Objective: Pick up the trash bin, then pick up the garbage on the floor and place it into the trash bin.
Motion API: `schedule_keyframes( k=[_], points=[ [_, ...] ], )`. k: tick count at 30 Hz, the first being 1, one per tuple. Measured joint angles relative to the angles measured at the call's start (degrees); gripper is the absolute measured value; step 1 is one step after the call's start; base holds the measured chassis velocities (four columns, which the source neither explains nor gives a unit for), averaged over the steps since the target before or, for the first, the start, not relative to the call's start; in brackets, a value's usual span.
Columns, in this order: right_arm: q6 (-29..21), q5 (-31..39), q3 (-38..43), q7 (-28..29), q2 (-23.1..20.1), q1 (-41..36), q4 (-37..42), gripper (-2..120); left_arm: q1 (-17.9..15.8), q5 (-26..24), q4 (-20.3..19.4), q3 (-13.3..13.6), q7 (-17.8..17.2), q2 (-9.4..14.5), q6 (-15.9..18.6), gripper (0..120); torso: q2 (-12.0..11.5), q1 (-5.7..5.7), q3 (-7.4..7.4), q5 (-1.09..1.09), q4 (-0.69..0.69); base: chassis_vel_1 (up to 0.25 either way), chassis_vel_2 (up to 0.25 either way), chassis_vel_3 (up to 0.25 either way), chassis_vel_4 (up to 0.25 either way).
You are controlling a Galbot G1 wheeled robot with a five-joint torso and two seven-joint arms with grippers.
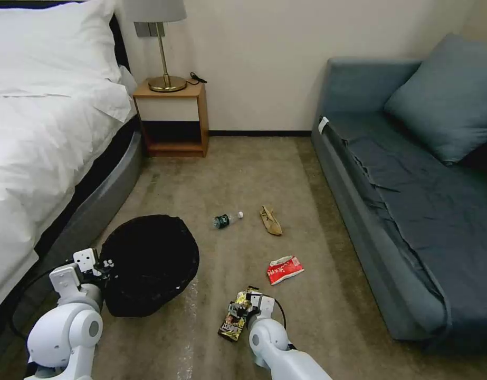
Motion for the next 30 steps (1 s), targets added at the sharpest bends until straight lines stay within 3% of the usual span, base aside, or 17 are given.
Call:
schedule_keyframes(
  k=[14,18,30],
  points=[
    [1.2,-1.3,-0.8,-1.0,2.0,1.5,-4.6,99,0.6,0.0,-0.6,-0.7,0.0,0.0,0.0,3,0.0,0.0,0.0,0.0,0.0,0.0,0.0,0.0,0.0],
    [1.4,-1.8,-0.9,-1.2,2.1,1.5,-4.9,90,0.6,0.0,-0.6,-0.8,0.0,0.0,0.0,3,0.0,0.0,0.0,0.0,0.0,0.0,0.0,0.0,0.0],
    [3.0,-4.0,-0.7,-2.0,2.8,1.6,-6.9,45,0.6,0.0,0.0,-0.8,0.0,-0.3,-0.2,3,0.0,0.0,-0.01,-0.03,-0.04,0.0,0.0,0.0,0.0]
  ],
)
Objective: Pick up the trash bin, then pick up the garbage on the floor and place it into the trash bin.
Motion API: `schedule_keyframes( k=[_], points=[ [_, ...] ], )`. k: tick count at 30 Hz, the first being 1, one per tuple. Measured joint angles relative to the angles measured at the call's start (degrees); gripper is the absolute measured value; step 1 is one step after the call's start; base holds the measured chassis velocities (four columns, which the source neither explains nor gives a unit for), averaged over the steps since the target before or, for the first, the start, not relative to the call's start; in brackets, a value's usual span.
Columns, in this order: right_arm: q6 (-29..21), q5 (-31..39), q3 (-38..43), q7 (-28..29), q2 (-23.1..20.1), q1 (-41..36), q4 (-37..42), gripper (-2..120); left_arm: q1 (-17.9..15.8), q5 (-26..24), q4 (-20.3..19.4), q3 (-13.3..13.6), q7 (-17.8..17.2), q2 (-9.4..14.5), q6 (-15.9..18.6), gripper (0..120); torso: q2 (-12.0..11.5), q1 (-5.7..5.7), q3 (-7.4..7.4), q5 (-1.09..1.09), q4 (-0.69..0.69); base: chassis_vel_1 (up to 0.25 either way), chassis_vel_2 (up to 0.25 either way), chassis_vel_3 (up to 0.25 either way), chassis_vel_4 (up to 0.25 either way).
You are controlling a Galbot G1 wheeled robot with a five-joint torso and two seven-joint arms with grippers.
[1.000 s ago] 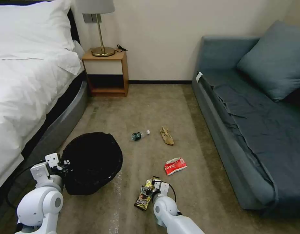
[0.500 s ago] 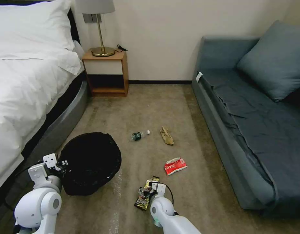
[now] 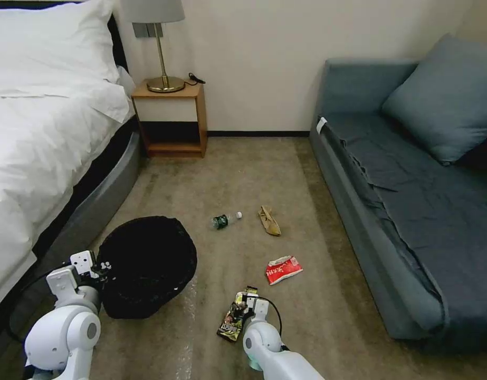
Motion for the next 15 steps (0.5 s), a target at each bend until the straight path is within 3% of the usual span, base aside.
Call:
schedule_keyframes(
  k=[7,9,10,12,15],
  points=[
    [0.4,-0.5,0.0,-0.4,0.2,0.1,-0.7,21,-0.1,0.1,0.4,0.0,0.0,-0.2,-0.2,3,0.0,0.0,0.0,0.01,0.01,0.0,0.0,0.0,0.0],
    [0.4,-0.5,0.0,-0.4,0.2,0.1,-0.7,20,-0.1,0.1,0.4,0.0,0.0,-0.2,-0.2,3,0.0,0.0,0.0,0.01,0.01,0.0,0.0,0.0,0.0],
    [0.5,-0.6,0.0,-0.6,0.2,0.1,-0.9,8,-0.1,0.2,0.5,0.0,0.0,-0.3,-0.2,3,0.0,0.0,0.0,0.01,0.01,0.0,0.0,0.0,0.0],
    [0.7,-0.9,-0.1,-1.1,0.2,0.1,-1.2,0,-0.1,0.3,0.5,0.0,0.0,-0.4,-0.3,3,0.0,0.0,0.01,0.06,0.04,0.0,0.0,0.0,0.0],
    [0.9,-1.2,-0.2,-1.4,0.3,0.1,-1.6,0,-0.1,0.3,0.5,0.0,0.0,-0.5,-0.4,3,0.0,0.0,0.01,0.05,0.06,0.0,0.0,0.0,0.0]
  ],
)
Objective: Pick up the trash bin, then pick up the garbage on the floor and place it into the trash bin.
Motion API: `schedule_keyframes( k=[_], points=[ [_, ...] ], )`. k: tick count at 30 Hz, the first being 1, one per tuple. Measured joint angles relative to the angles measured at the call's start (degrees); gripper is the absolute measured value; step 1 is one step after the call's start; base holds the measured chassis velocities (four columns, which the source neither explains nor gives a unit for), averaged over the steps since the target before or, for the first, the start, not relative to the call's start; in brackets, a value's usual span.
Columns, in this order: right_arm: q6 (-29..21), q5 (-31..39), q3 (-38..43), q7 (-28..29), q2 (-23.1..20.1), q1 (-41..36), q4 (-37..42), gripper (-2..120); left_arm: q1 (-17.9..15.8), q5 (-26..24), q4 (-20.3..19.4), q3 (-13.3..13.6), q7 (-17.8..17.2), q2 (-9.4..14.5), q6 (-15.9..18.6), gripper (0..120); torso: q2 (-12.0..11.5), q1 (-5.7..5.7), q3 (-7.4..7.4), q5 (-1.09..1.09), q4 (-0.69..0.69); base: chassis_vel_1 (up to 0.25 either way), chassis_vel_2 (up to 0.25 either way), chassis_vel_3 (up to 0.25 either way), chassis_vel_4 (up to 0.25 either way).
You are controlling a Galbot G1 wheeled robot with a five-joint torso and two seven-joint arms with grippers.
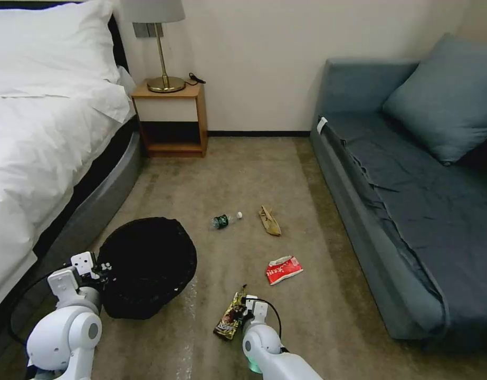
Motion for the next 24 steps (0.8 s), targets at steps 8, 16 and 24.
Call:
schedule_keyframes(
  k=[8,16,24],
  points=[
    [0.3,-0.3,-0.4,-0.4,-1.0,-0.4,1.2,0,0.1,0.1,-0.1,0.1,0.0,-0.3,0.0,3,0.0,0.0,0.01,0.01,0.0,0.0,0.0,0.0,0.0],
    [-0.9,1.3,0.4,1.4,-5.2,-1.3,11.0,0,0.0,0.1,-0.5,0.2,0.1,-0.4,0.0,3,0.0,0.0,0.0,0.0,-0.02,0.0,0.0,0.0,0.0],
    [-3.9,6.8,3.3,4.5,-10.2,-1.7,31.1,0,-0.1,0.0,0.0,1.0,0.1,-0.1,-0.1,3,0.0,0.0,0.01,-0.01,-0.02,0.0,0.0,0.0,0.0]
  ],
)
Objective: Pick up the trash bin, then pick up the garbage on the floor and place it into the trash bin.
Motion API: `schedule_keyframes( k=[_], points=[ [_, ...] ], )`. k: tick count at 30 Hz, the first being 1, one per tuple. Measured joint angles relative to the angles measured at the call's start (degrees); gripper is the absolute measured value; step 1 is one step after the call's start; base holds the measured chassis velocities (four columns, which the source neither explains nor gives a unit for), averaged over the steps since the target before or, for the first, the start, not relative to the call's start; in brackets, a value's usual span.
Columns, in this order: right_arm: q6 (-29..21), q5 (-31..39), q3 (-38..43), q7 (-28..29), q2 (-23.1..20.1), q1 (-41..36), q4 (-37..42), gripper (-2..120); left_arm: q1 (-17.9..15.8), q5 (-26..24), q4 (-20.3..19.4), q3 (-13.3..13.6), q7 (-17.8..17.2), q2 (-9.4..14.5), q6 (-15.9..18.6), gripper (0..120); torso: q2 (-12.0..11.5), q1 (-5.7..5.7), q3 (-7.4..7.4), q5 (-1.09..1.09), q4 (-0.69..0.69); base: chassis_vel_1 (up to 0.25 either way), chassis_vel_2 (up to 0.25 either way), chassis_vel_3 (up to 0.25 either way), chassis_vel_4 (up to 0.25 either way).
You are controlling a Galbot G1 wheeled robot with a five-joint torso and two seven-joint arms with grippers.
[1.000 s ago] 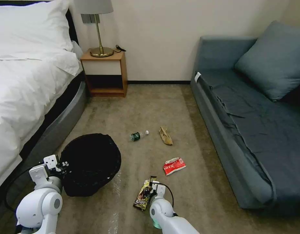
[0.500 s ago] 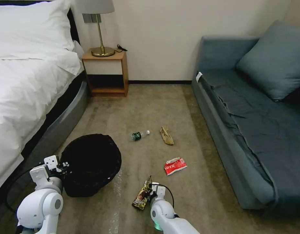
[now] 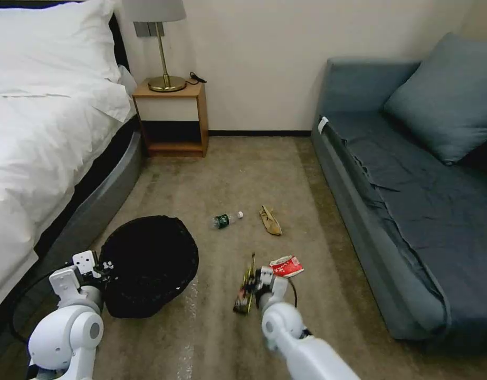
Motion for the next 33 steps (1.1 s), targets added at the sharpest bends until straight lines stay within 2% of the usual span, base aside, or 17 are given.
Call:
schedule_keyframes(
  k=[1,2,7,9,11,15,17,19,20,22,24,26,28,33],
  points=[
    [0.0,0.0,0.0,0.0,0.0,0.0,0.0,0,0.0,0.0,0.0,0.0,0.0,0.0,0.0,3,0.0,0.0,0.0,0.0,0.0,0.0,0.0,0.0,0.0],
    [-0.6,1.9,0.1,1.0,-1.0,0.6,5.4,0,0.0,0.0,0.3,0.5,0.0,0.0,0.0,3,0.0,0.0,0.0,0.0,0.0,0.0,0.0,0.0,0.0],
    [-1.6,5.0,-0.2,2.8,-2.1,2.2,12.1,0,0.1,0.2,0.6,1.0,0.0,0.1,-0.2,3,0.0,0.0,0.0,-0.01,0.0,0.0,0.0,0.0,0.0],
    [-2.1,7.8,-1.6,5.0,-2.5,4.3,17.3,0,0.2,0.4,0.9,1.7,0.0,0.1,-0.3,3,0.0,-0.01,-0.01,0.0,0.0,0.0,0.0,0.0,0.0],
    [-2.1,8.7,-2.2,5.7,-2.6,5.1,18.6,0,0.2,0.5,1.0,1.9,0.0,0.1,-0.3,3,0.0,0.0,0.0,-0.01,-0.01,0.0,0.0,0.0,0.0],
    [-1.9,11.7,-8.3,7.8,-1.8,9.4,22.7,0,0.4,0.7,1.2,3.1,0.0,-0.1,-0.4,3,0.0,0.0,-0.01,0.0,0.01,0.0,0.0,0.0,0.0],
    [-1.4,11.7,-11.0,8.0,-1.2,10.4,22.2,0,0.4,0.7,1.2,3.4,0.0,-0.4,-0.4,3,0.0,0.0,-0.01,-0.02,0.0,0.0,0.0,0.0,0.0],
    [-0.1,9.6,-17.1,8.1,0.5,11.9,17.2,0,0.4,0.8,1.0,3.9,0.0,-1.0,-0.4,3,0.0,0.0,0.0,-0.01,0.01,0.0,0.0,0.0,0.0],
    [-0.1,9.6,-17.1,8.1,0.5,11.9,17.2,0,0.4,0.8,1.0,3.9,0.0,-1.0,-0.4,3,0.0,0.0,0.0,-0.01,0.01,0.0,0.0,0.0,0.0],
    [1.1,6.8,-21.9,8.1,2.1,12.7,11.7,0,0.5,0.8,0.3,4.2,0.0,-1.6,-0.4,3,0.0,0.0,0.0,-0.01,0.02,0.0,0.0,0.0,0.0],
    [1.2,6.4,-22.8,8.1,2.3,12.8,10.8,2,0.5,0.8,0.2,4.2,0.0,-1.7,-0.4,3,0.0,0.0,0.0,-0.02,0.01,0.0,0.0,0.0,0.0],
    [1.5,4.7,-25.2,7.9,2.7,12.8,8.2,13,0.6,0.8,-0.1,4.3,0.0,-2.1,-0.3,3,0.0,0.0,0.0,-0.01,0.01,0.0,0.0,0.0,0.0],
    [1.5,4.4,-25.6,7.9,2.8,12.8,7.7,17,0.6,0.9,-0.2,4.3,0.0,-2.2,-0.3,3,0.0,0.0,-0.01,-0.01,0.01,0.0,0.0,0.0,0.0],
    [1.4,3.5,-26.0,6.9,1.9,12.5,8.5,40,0.7,1.0,-0.5,4.4,0.0,-2.4,-0.3,3,0.0,0.0,0.0,-0.01,0.0,0.0,0.0,0.0,0.0]
  ],
)
